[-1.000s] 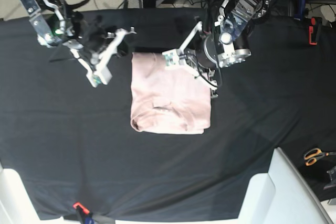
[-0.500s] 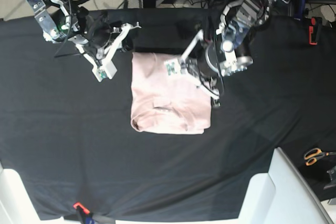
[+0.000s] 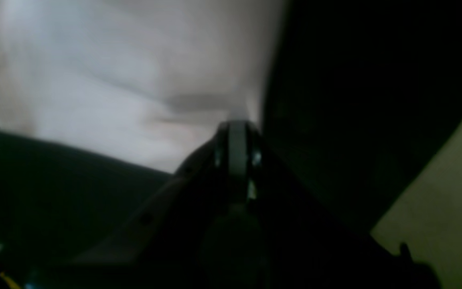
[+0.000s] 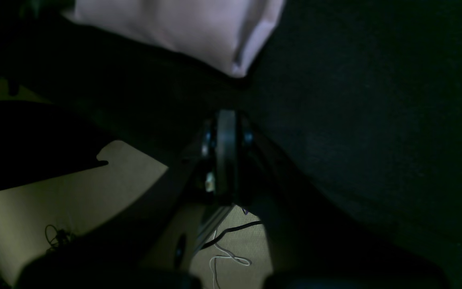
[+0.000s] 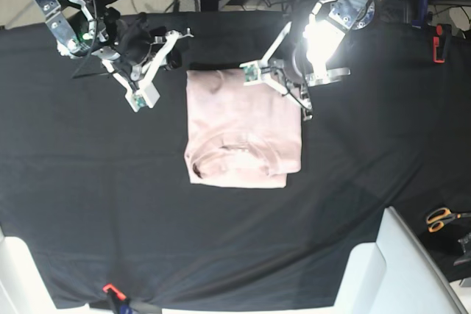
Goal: Fold the T-shirt properly
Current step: 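Release the shirt and raise the left gripper away, then press the right gripper along the shirt's edge to tidy it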
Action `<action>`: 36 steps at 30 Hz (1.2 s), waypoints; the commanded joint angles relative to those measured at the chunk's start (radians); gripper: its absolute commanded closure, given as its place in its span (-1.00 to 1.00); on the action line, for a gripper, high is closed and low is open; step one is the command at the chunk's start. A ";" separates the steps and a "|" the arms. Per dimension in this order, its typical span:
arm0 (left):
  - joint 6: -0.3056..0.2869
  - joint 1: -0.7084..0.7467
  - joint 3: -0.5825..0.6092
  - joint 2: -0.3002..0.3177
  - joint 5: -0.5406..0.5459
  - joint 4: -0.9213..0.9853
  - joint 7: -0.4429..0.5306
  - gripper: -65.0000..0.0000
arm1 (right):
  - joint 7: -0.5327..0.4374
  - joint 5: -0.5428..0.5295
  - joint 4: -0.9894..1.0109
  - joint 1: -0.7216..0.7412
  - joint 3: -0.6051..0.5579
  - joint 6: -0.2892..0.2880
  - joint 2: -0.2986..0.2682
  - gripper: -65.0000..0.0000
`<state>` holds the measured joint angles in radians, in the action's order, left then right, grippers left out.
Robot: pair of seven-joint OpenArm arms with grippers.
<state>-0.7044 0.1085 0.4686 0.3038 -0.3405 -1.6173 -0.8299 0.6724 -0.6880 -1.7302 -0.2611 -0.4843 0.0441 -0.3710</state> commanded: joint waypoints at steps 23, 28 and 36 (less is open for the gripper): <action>0.006 0.245 -0.686 0.022 -0.035 -0.257 0.001 1.00 | -0.007 -0.006 -0.044 0.139 -0.184 0.036 0.030 0.95; 0.006 0.308 -0.881 0.031 -0.038 -0.168 0.002 1.00 | -0.009 -0.008 0.006 0.225 -0.267 0.041 0.059 0.95; 0.006 0.388 -0.908 0.050 -0.038 -0.171 0.002 1.00 | -0.016 -0.008 0.157 0.332 -0.281 0.038 0.126 0.95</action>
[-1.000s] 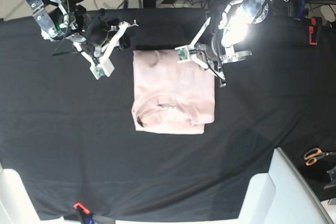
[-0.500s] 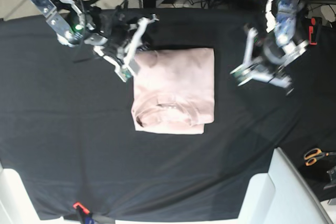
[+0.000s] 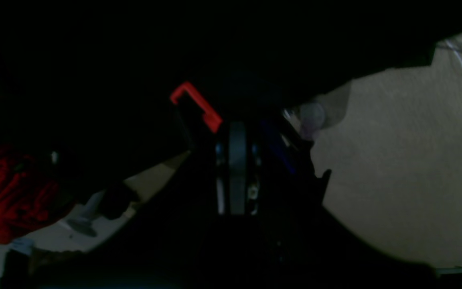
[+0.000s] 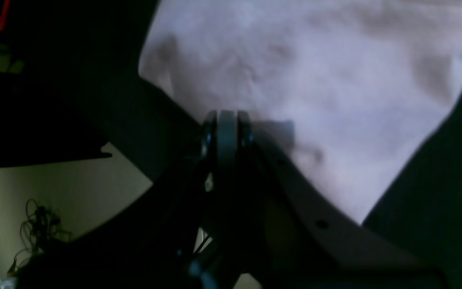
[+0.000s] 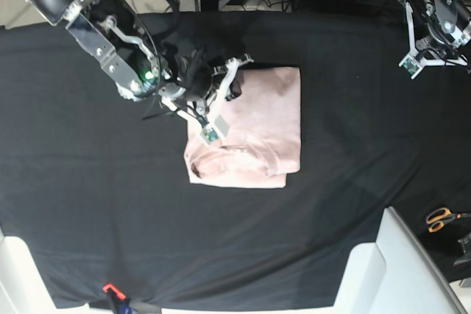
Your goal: Fold the T-shirt properly
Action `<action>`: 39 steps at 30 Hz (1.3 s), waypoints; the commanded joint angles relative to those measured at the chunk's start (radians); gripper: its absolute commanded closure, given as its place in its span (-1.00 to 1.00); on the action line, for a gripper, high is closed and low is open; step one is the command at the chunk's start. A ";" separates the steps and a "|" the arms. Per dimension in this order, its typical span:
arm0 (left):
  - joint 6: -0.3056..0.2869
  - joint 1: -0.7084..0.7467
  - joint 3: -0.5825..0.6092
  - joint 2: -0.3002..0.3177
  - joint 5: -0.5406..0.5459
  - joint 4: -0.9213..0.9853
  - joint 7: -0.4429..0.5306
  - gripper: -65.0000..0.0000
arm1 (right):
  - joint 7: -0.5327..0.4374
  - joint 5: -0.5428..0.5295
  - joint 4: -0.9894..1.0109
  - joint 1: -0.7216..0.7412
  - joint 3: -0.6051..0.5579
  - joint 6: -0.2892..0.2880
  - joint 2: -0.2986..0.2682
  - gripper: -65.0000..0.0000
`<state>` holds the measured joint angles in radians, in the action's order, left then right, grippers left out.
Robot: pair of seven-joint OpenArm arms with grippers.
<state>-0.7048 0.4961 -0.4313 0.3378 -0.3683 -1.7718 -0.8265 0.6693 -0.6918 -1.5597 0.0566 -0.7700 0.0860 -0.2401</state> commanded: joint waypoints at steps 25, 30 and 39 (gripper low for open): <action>0.007 0.106 0.012 -0.049 0.001 -0.087 0.137 1.00 | -0.018 -0.007 -0.181 -0.080 0.008 0.211 -0.146 0.95; 0.007 0.260 0.016 -0.122 0.001 -0.089 0.370 1.00 | 0.005 -0.012 -0.358 -0.225 0.008 0.453 -0.270 0.95; 0.007 0.401 0.170 -0.124 0.148 0.131 0.438 1.00 | -0.049 -0.006 -0.356 -0.653 0.128 0.515 -0.310 0.94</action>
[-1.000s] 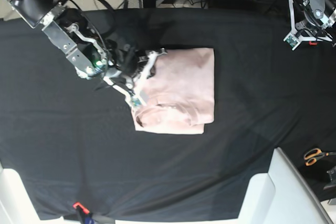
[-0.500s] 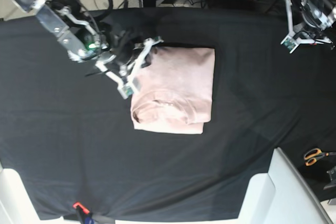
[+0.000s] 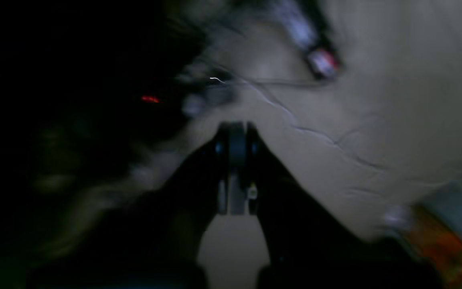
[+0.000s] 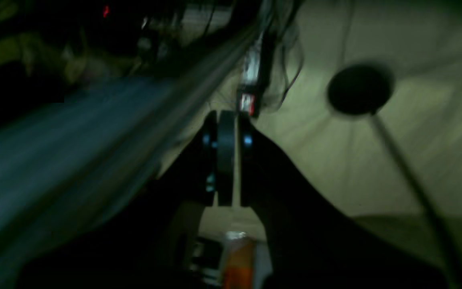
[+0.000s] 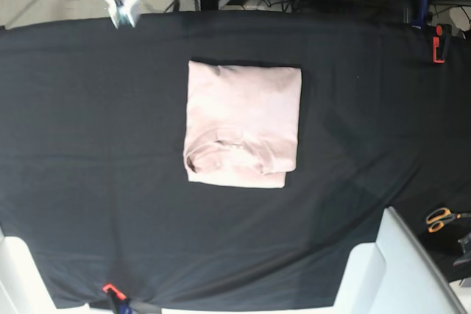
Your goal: Fold the T-shirt properly
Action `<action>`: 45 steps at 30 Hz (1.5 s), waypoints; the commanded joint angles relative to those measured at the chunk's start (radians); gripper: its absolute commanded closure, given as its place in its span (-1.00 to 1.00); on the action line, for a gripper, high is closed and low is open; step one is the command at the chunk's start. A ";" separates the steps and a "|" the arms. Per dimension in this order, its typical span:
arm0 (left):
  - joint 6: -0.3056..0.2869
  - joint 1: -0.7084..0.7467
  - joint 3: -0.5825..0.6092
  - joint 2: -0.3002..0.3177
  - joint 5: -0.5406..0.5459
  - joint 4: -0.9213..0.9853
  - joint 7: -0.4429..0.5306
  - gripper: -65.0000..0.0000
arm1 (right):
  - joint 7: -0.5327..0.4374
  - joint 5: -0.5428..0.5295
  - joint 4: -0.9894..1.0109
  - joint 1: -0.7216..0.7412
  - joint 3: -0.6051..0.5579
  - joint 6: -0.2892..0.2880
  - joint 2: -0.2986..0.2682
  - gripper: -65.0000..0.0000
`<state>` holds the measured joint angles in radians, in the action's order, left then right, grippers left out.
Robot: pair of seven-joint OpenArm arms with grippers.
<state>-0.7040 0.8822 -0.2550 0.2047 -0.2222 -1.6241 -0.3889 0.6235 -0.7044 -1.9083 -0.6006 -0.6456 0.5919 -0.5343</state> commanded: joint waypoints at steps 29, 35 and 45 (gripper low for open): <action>0.565 -0.788 0.492 -0.061 -0.015 1.597 0.718 1.00 | -1.028 -0.002 1.877 0.413 0.025 -0.619 0.483 0.95; 0.568 -0.786 0.494 -0.060 -0.013 1.602 0.718 1.00 | -1.026 0.002 1.885 0.403 0.298 -0.619 0.503 0.94; 0.568 -0.815 0.492 -0.063 -0.013 1.593 0.724 1.00 | -1.026 0.004 1.877 0.422 0.335 -0.619 0.500 0.94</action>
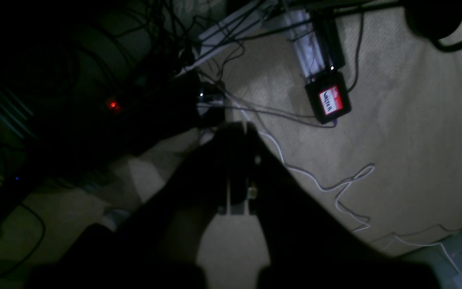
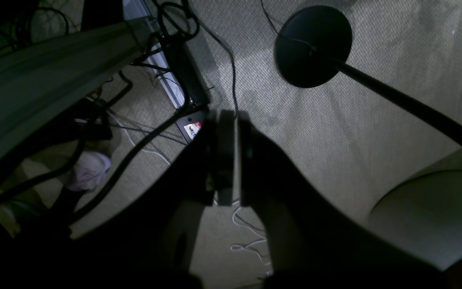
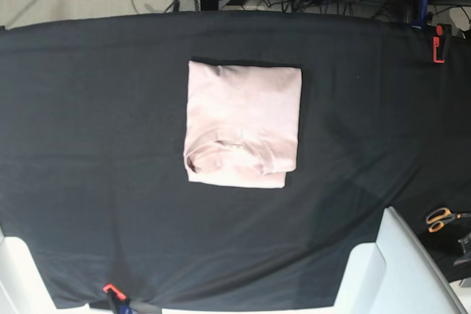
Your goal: Fold the T-shirt properly
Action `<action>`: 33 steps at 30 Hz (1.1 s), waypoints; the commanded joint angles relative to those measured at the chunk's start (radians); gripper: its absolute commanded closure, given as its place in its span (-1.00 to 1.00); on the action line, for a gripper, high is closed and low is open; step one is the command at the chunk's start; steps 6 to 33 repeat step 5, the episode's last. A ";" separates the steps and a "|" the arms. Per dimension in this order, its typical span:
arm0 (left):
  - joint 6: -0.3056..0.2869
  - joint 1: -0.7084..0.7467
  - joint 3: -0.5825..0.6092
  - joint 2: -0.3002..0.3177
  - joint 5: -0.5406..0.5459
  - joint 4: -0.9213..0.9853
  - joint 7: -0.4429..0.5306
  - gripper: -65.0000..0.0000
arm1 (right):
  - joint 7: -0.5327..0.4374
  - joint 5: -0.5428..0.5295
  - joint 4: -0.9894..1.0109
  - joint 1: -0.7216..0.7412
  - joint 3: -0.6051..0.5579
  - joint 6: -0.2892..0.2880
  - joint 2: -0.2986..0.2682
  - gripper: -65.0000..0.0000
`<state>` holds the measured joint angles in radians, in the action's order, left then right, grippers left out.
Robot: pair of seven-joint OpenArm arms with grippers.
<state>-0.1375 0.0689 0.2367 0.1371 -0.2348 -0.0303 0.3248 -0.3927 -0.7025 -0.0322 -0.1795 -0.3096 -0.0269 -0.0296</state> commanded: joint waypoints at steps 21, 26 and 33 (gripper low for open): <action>0.002 -0.010 0.000 -0.001 -0.001 -0.001 0.010 1.00 | -0.010 0.004 0.001 0.024 -0.003 0.000 -0.020 0.94; 0.002 -0.010 0.000 -0.001 -0.001 -0.001 0.010 1.00 | -0.010 0.004 0.001 0.024 -0.003 0.000 -0.020 0.94; 0.002 -0.010 0.000 -0.001 -0.001 -0.001 0.010 1.00 | -0.010 0.004 0.001 0.024 -0.003 0.000 -0.020 0.94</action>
